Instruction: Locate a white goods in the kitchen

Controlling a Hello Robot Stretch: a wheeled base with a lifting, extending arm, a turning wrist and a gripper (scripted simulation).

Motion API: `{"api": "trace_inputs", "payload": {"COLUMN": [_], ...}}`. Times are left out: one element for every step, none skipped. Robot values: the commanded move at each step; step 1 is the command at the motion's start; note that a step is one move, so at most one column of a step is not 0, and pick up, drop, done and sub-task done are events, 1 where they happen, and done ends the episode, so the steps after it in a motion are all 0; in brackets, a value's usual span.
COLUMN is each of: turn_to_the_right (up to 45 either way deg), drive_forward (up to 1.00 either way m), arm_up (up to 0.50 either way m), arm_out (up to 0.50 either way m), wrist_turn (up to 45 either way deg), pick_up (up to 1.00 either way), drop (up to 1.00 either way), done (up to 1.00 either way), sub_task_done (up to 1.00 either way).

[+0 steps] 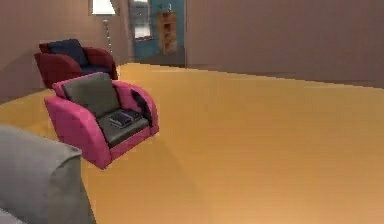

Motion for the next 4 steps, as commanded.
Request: {"api": "trace_inputs", "payload": {"turn_to_the_right": [3.0, 0.0, 0.0, 0.0], "drive_forward": [0.00, 1.00, 1.00, 0.25], "arm_up": [0.00, 0.00, 0.00, 0.00], "arm_out": [0.00, 0.00, 0.00, 0.00], "wrist_turn": [0.0, 0.0, 0.0, 0.0], "pick_up": [0.00, 0.00, 0.00, 0.00], "drop": [0.00, 0.00, 0.00, 0.00], "done": [0.00, 0.00, 0.00, 0.00], "sub_task_done": [0.00, 0.00, 0.00, 0.00]}}
